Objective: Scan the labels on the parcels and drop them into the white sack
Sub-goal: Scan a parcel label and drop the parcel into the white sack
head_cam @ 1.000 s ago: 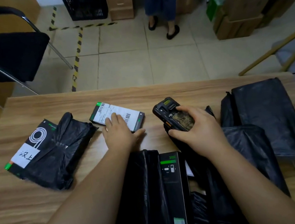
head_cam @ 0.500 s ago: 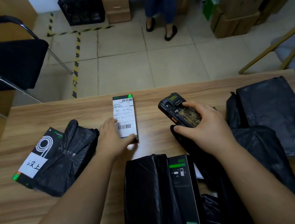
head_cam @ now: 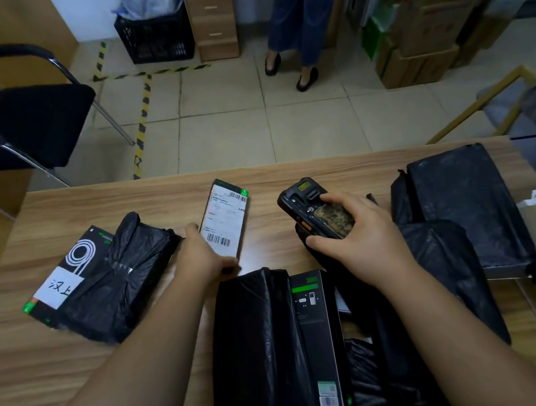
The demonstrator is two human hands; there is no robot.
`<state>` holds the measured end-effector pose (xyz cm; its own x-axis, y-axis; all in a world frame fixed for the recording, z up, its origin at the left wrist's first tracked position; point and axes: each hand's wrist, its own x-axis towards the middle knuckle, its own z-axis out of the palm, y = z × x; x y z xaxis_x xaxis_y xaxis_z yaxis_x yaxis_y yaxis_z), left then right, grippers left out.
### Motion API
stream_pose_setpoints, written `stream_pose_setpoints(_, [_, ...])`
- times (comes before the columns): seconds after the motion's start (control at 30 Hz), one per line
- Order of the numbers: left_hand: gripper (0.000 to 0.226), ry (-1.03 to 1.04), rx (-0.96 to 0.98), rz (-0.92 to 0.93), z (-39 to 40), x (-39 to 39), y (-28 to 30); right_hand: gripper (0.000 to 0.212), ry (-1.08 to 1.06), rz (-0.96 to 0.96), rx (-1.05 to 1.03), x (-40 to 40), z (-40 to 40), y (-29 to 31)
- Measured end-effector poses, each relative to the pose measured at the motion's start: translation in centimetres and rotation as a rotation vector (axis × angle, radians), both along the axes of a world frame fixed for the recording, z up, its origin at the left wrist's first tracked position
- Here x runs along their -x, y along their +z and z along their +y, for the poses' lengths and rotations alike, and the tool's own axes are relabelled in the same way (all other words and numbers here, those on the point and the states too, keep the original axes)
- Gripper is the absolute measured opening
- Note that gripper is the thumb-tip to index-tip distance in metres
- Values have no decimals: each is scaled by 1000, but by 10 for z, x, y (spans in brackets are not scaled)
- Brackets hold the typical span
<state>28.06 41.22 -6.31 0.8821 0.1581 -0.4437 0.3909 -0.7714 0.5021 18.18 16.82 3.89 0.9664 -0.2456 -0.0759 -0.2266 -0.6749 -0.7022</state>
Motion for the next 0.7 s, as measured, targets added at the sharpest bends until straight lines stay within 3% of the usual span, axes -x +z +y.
stream_pose_setpoints(0.1, [53,12,107,-2,9,14,16,65,25,-19,-8,8,2,11])
stream_pose_setpoints(0.17, [39,49,256,-49,17,21,31,65,46,-31,-13,13,4,22])
stream_pose_setpoints(0.4, [32,186,666,-360,32,38,155,66,165,-157,-49,20,24,101])
stream_pose_setpoints(0.53, [31,176,703,-579,44,57,221,67,218,-233,-46,30,39,151])
stream_pose_setpoints(0.7, [31,187,682,-663,69,74,253,65,278,-232,-7,54,65,187])
